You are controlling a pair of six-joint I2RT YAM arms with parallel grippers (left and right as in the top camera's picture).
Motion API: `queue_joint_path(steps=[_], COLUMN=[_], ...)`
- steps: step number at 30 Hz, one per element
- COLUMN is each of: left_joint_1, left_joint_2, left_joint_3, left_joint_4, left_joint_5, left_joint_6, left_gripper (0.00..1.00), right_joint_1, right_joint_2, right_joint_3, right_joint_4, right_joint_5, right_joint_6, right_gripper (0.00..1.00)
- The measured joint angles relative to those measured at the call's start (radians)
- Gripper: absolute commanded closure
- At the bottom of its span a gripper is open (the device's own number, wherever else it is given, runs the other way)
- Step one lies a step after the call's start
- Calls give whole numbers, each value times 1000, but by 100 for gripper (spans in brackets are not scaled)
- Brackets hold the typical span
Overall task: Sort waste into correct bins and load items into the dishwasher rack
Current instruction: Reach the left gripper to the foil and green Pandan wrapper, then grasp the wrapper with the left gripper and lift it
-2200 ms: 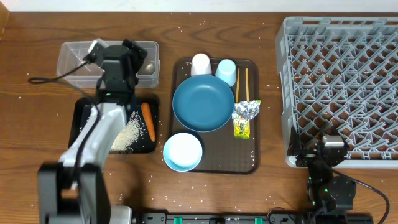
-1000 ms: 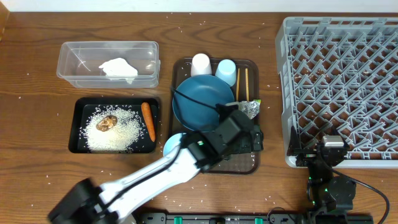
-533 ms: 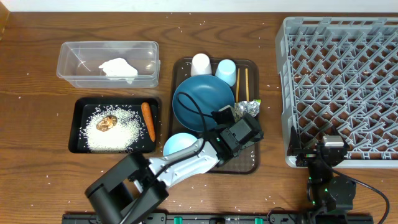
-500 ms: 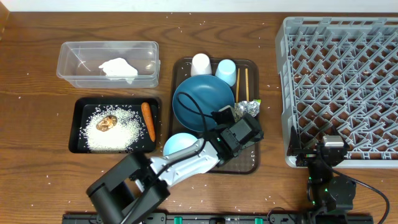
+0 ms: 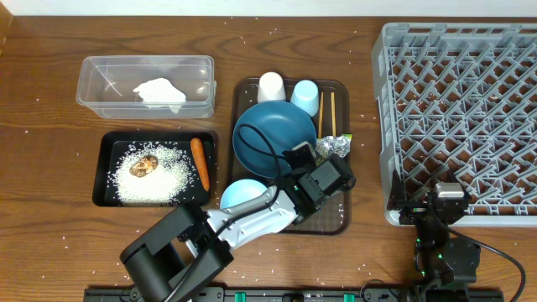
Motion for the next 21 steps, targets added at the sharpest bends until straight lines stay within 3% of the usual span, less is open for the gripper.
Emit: queue_joint_path(steps=[9,21], left_joint_1=[0,0], left_joint_2=[36,36], left_joint_3=[0,0], left_joint_4=[0,0], left_joint_5=[-10,-10], left_joint_6=[-3,-1], left_gripper=[53,74], right_joint_1=[0,0], right_joint_2=[0,0], right_joint_3=[0,0], right_joint_4=[0,0], right_joint_5=[0,0], right_joint_6=[0,0], right_gripper=[1,1])
